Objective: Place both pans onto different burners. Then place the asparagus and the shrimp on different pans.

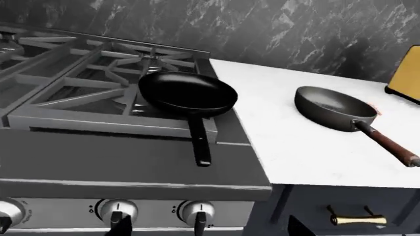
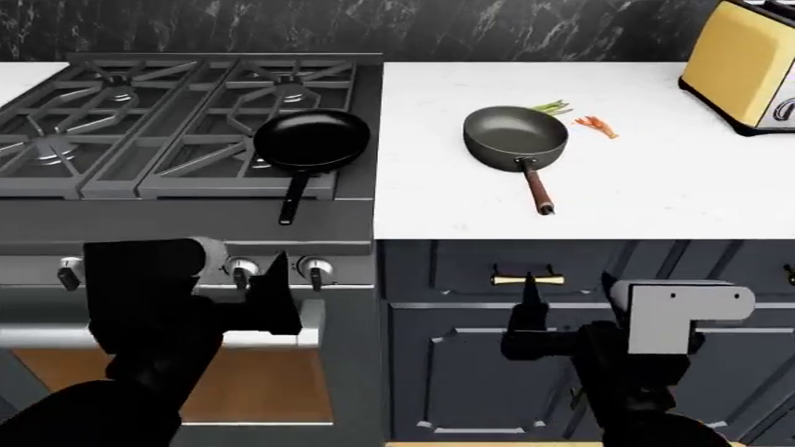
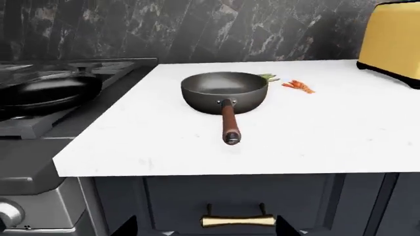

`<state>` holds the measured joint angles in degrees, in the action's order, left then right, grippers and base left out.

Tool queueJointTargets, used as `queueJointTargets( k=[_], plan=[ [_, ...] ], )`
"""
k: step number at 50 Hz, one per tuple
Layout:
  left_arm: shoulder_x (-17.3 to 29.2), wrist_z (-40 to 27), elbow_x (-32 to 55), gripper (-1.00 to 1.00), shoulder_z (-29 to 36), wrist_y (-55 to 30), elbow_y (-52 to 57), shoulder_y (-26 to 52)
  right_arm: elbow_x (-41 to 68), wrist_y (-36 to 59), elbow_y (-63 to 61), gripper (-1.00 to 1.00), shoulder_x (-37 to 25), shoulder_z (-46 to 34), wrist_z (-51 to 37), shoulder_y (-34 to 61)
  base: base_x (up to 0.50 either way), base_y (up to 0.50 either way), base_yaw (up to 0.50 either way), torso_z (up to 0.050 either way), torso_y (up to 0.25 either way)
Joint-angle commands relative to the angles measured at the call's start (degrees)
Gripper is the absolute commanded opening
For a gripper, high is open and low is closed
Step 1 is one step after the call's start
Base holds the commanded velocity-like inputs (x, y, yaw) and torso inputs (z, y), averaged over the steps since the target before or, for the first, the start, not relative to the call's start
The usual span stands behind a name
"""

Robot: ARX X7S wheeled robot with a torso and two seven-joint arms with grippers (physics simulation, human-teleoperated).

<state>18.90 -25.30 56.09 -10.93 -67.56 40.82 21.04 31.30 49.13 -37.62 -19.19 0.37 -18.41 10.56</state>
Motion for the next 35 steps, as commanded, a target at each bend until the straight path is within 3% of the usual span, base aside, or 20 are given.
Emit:
queueJointTargets(
  k=[1, 6, 22, 35],
  plan=[
    [5.82, -21.48, 32.95, 1.0, -8.27, -20.46, 7.43, 16.1, 15.71, 28.3, -18.52, 1.0, -3.07, 10.45, -7.33, 11.83, 0.0, 0.0, 0.0, 0.0, 0.0],
    [7.97, -25.67, 37.36, 1.0, -7.14, -18.47, 6.79, 17.8, 18.74, 29.32, -20.64, 1.0, -3.08, 13.58, -8.0, 12.7, 0.27, 0.0, 0.0, 0.0, 0.0],
    [9.12, -23.75, 34.76, 1.0, -6.45, -15.94, 8.61, 15.48, 19.41, 26.93, -19.66, 1.0, -4.28, 13.23, -8.89, 11.11, 0.5, 0.0, 0.0, 0.0, 0.0],
    [9.62, -20.72, 30.94, 1.0, -6.03, -14.46, 9.32, 13.5, 23.22, 31.92, -17.11, 1.0, -4.71, 13.12, -12.4, 16.18, 0.49, 0.0, 0.0, 0.0, 0.0]
  ],
)
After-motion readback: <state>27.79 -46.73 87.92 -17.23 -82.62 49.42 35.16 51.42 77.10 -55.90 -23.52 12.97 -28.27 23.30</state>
